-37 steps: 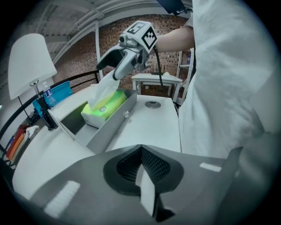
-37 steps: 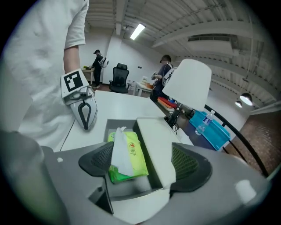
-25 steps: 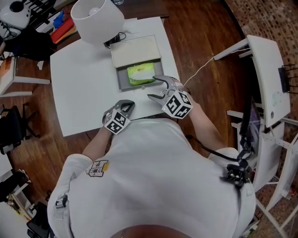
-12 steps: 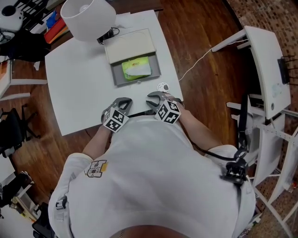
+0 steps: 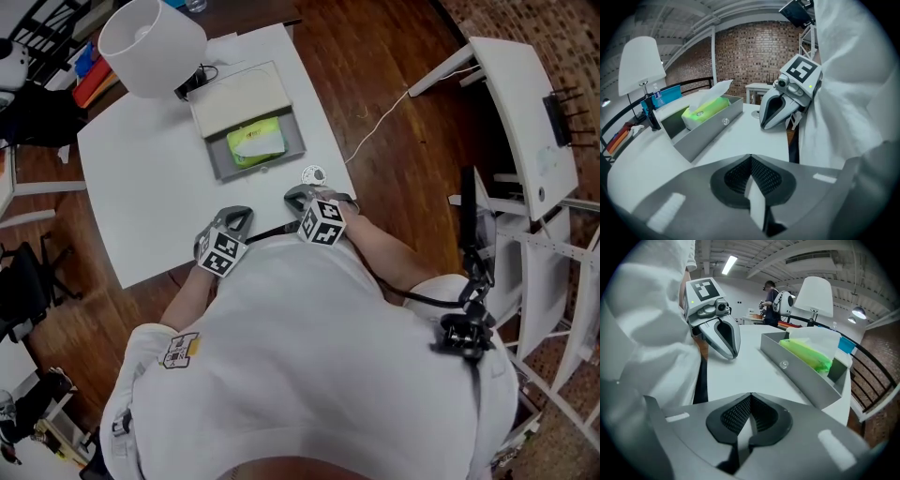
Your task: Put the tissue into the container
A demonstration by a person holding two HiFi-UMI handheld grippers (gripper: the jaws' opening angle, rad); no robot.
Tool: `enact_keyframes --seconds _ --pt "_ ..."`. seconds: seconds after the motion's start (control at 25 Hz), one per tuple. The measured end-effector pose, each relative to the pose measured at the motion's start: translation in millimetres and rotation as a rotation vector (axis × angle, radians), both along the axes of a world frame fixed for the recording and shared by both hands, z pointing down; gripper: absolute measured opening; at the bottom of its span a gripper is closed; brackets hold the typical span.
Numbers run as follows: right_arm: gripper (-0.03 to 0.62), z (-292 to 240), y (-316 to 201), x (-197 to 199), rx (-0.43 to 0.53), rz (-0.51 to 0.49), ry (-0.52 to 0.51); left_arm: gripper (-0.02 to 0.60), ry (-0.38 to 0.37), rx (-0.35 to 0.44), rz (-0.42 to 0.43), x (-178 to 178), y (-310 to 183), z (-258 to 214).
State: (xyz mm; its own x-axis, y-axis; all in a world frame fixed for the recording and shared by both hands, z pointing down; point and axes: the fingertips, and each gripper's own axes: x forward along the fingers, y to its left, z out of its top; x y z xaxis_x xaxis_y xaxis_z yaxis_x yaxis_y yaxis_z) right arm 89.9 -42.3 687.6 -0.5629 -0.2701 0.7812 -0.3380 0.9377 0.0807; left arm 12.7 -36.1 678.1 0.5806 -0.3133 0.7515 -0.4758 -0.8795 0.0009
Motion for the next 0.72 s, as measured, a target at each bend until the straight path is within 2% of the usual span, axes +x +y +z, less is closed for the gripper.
enact_keyframes --seconds 0.4,0.72 --pt "0.000 1 -13 5 0.049 0.043 0.019 0.000 -0.001 0.008 -0.004 -1 1 0" --pt "0.000 -3 -15 3 0.065 0.029 0.026 0.000 0.001 0.008 -0.013 -1 1 -1"
